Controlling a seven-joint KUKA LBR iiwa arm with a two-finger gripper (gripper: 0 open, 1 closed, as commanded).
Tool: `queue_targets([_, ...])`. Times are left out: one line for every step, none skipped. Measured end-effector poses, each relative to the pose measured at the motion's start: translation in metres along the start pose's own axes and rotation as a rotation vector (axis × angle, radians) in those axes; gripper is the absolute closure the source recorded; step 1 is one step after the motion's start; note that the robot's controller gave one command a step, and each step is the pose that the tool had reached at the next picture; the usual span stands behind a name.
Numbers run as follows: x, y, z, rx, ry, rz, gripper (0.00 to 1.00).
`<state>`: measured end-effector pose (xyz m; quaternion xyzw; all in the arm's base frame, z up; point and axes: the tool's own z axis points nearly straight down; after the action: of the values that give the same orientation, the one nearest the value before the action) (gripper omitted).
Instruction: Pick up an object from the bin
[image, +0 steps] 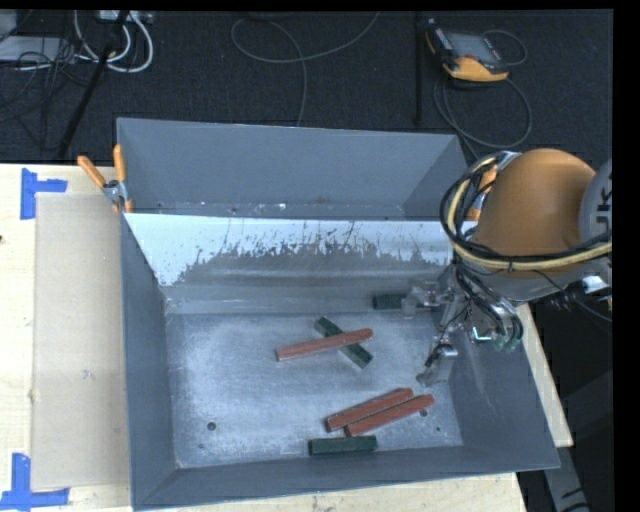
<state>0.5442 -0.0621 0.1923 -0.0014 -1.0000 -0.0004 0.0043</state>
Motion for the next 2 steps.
queue_targets([0.066, 0.016, 0.105, -0.001, 0.001, -0.122, 0.0])
queue_targets([0.058, -0.002, 0.123, 0.001, -0.014, -0.15, 0.0])
